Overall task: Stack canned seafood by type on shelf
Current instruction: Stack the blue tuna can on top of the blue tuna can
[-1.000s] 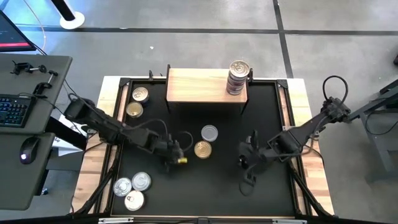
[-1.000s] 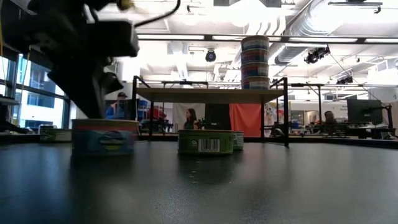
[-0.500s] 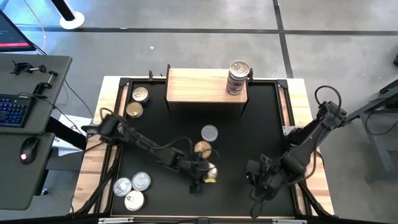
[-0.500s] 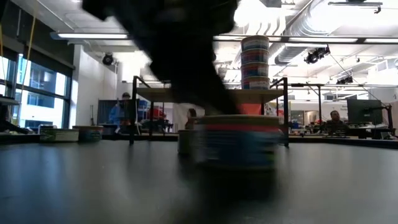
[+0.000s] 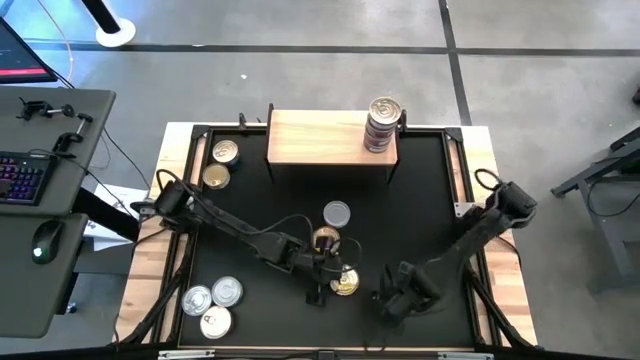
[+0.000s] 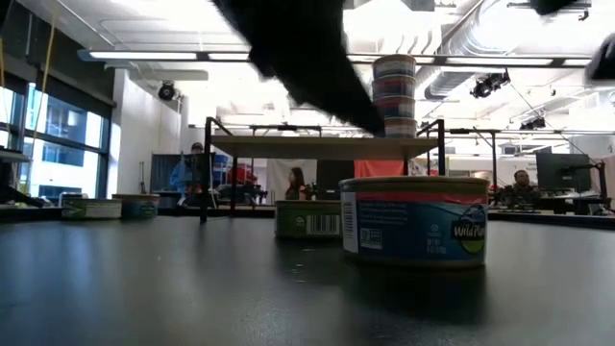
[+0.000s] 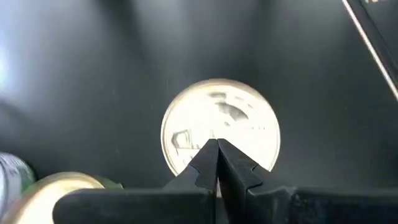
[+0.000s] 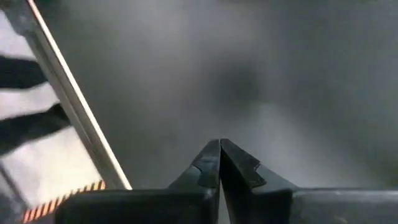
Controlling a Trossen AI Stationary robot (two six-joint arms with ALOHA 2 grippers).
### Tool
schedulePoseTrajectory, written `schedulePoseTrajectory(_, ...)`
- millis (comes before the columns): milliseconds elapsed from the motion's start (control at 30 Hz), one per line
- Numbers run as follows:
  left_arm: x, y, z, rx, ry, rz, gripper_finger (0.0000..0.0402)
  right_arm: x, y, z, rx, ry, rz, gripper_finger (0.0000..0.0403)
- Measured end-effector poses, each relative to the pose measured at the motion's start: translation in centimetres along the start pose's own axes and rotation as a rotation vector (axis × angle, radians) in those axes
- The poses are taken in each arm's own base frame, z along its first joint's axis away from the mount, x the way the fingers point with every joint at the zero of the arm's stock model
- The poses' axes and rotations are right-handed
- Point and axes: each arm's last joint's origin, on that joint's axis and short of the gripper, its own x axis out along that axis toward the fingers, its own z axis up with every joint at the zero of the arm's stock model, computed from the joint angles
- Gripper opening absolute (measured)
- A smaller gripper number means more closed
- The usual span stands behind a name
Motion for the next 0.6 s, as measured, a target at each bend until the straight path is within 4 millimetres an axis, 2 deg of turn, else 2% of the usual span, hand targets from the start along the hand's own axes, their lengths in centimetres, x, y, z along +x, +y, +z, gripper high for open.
schedulePoseTrajectory(67, -0.1, -0.5, -1.0, -0.028, -0.016, -0.009, 0.0000, 1.6, -1.2, 0.3, 0.008, 0.008, 0.034, 0.0000)
schedulePoseTrajectory(133, -0.2, -1.3, -1.8, -0.061, -0.040, -0.026, 0.0000, 2.4, -3.0, 0.0, 0.044, 0.017, 0.025, 0.0000)
schedulePoseTrajectory(233, -0.1, -2.4, -2.9, -0.054, -0.051, 0.000, 0.0000, 1.6, -4.8, -1.0, 0.114, -0.037, 0.069, 0.0000)
schedulePoseTrajectory(367, -0.5, -2.8, -2.0, -0.029, -0.160, 0.060, 0.0000, -0.8, -5.6, -2.5, 0.175, -0.260, 0.272, 0.0000)
schedulePoseTrajectory(433, -0.2, -2.6, -1.9, -0.002, -0.167, 0.079, 0.0000, -1.3, -6.2, -2.9, 0.247, -0.332, 0.354, 0.0000)
schedulePoseTrajectory(600, 1.3, -1.2, -2.7, 0.064, -0.110, 0.134, 0.0000, 1.0, -8.3, -2.4, 0.423, -0.383, 0.334, 0.0000)
